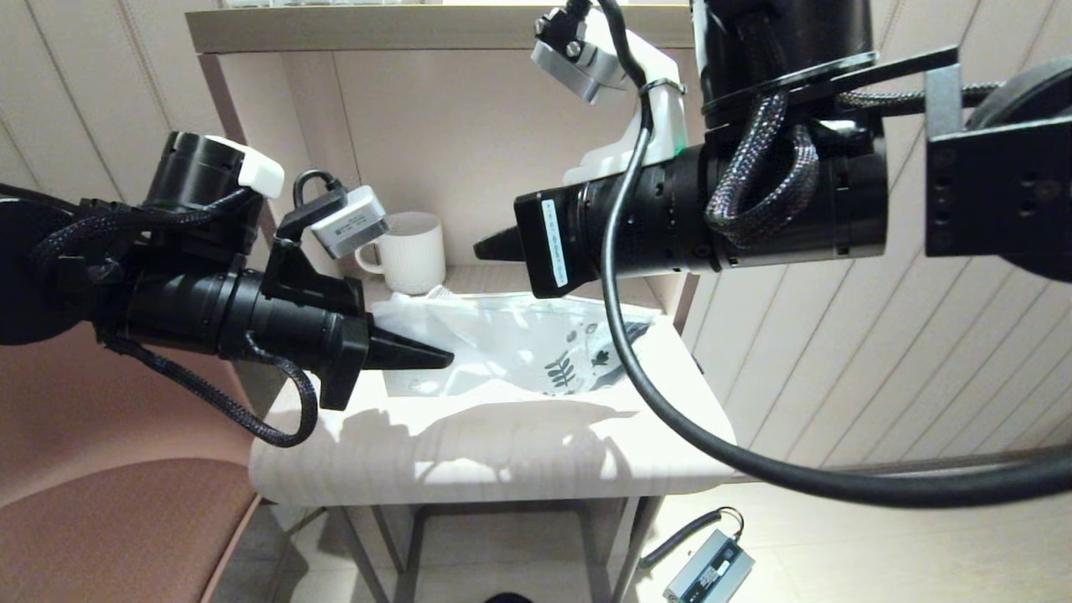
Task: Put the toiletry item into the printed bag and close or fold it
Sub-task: Close the strorage bag and place it on the desk
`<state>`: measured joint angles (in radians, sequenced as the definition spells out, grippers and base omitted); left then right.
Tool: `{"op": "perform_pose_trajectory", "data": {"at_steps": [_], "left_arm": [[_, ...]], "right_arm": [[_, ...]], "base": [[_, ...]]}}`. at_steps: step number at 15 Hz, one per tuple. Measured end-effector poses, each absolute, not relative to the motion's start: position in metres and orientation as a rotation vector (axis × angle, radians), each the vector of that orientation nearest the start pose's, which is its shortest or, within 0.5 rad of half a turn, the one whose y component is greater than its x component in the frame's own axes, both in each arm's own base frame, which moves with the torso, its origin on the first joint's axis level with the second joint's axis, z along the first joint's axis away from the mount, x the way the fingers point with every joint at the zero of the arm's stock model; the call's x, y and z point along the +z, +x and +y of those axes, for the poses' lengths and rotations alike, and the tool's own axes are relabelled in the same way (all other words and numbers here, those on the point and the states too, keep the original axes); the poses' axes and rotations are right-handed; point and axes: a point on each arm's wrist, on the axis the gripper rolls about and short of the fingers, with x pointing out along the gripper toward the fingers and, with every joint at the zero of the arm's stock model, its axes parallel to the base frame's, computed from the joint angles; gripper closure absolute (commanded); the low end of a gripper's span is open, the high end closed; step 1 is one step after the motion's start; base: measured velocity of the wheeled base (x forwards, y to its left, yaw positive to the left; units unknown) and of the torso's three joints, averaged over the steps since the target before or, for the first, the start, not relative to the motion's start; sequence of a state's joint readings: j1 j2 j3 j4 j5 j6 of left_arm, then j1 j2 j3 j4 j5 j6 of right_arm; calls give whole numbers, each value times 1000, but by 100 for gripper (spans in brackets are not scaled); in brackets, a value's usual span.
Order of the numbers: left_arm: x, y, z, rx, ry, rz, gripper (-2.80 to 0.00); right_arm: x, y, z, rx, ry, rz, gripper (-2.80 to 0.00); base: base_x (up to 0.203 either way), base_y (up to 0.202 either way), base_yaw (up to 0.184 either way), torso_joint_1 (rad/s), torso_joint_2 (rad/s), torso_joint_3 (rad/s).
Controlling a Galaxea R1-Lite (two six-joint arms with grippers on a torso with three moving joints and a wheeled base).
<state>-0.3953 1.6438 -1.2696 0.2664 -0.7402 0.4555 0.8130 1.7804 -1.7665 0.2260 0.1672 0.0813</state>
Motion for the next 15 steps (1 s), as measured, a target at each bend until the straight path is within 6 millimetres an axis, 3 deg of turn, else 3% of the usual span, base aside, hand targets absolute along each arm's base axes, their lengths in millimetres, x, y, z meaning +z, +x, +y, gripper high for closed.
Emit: {"op": "perform_pose_trajectory", "data": {"at_steps": [10,15], "left_arm": [[256,252,-121,-1209,294,309,0],[252,255,-123,-1209,294,322,0]], "right_arm": [[314,231,276,1009,-36,359,0],[330,229,270,1001,-15,307,0]], "base": [[0,0,0,0,0,0],[0,0,0,0,0,0]]}}
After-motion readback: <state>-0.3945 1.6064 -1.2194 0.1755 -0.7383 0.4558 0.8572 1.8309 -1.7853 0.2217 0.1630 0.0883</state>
